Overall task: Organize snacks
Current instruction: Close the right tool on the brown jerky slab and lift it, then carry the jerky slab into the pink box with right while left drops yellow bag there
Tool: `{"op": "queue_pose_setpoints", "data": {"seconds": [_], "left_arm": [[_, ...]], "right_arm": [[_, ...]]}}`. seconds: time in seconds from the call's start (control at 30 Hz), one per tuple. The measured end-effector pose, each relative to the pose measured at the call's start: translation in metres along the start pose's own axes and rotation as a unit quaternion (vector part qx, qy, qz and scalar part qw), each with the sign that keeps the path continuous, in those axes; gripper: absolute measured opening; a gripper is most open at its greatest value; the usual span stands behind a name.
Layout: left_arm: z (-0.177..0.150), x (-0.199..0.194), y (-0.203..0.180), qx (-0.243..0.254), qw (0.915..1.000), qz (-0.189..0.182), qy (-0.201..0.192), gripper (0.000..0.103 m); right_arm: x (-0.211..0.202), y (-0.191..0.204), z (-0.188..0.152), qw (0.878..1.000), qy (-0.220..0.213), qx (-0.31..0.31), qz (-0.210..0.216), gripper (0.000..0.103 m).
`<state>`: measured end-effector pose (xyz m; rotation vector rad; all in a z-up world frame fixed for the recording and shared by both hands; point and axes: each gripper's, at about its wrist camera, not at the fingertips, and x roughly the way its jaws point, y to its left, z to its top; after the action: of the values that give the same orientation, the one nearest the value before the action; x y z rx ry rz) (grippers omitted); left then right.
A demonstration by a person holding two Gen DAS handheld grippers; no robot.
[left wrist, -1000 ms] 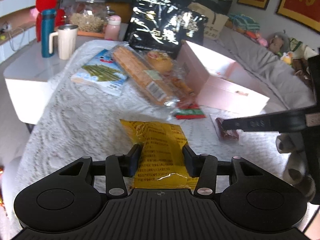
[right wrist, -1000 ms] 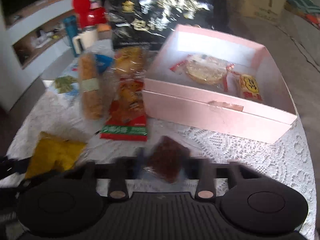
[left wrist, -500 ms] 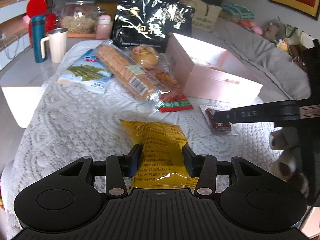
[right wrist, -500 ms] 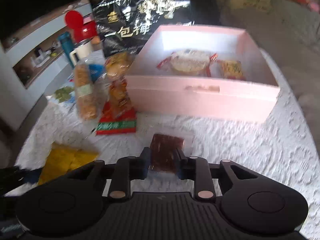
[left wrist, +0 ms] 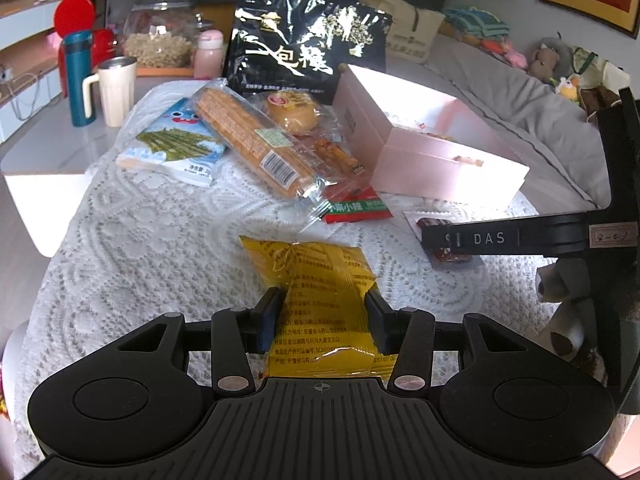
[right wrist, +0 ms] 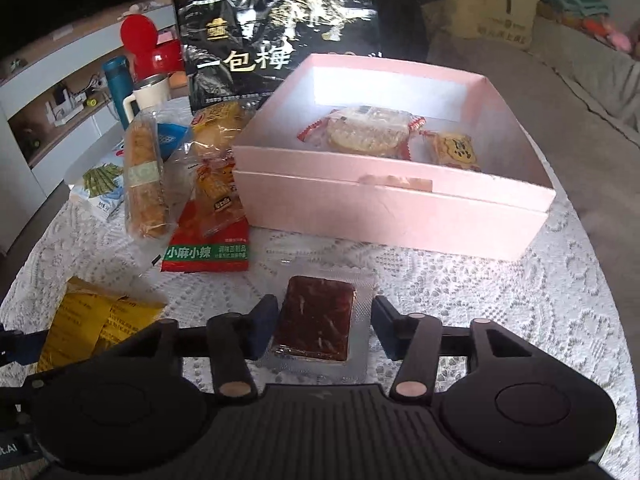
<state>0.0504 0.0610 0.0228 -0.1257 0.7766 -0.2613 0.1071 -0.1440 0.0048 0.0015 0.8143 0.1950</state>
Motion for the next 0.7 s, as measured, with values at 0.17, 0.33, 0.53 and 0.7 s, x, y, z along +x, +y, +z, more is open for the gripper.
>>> {"op": "queue_pose_setpoints", "data": {"seconds": [0.17,0.33,0.53,0.7], "left_arm": [[0.001,0.0,-0.001,0.0,1.0,0.001,0.001,0.051],[0.002,0.0,-0.001,0.001,1.0,-0.001,0.001,0.051],[0.015,0.003,-0.013,0.012,0.9994,-0.033,-0.006,0.05],[0.037,0.011,-0.039,0.04,0.997,-0.066,-0.009,0.05]], "right_arm": [[-0.012,0.004,0.002,1.0,-0.001,-0.016,0.016,0.04],[-0.039,0.005,-0.002,0.999,-0.019,-0.032,0.04,0.038],[-0.065,-0.007,-0.001,0.998,-0.037,-0.043,0.038,0.038],[-0.069,-0.036,0.005,0.999,-0.034,-0.019,0.017,0.039]]}}
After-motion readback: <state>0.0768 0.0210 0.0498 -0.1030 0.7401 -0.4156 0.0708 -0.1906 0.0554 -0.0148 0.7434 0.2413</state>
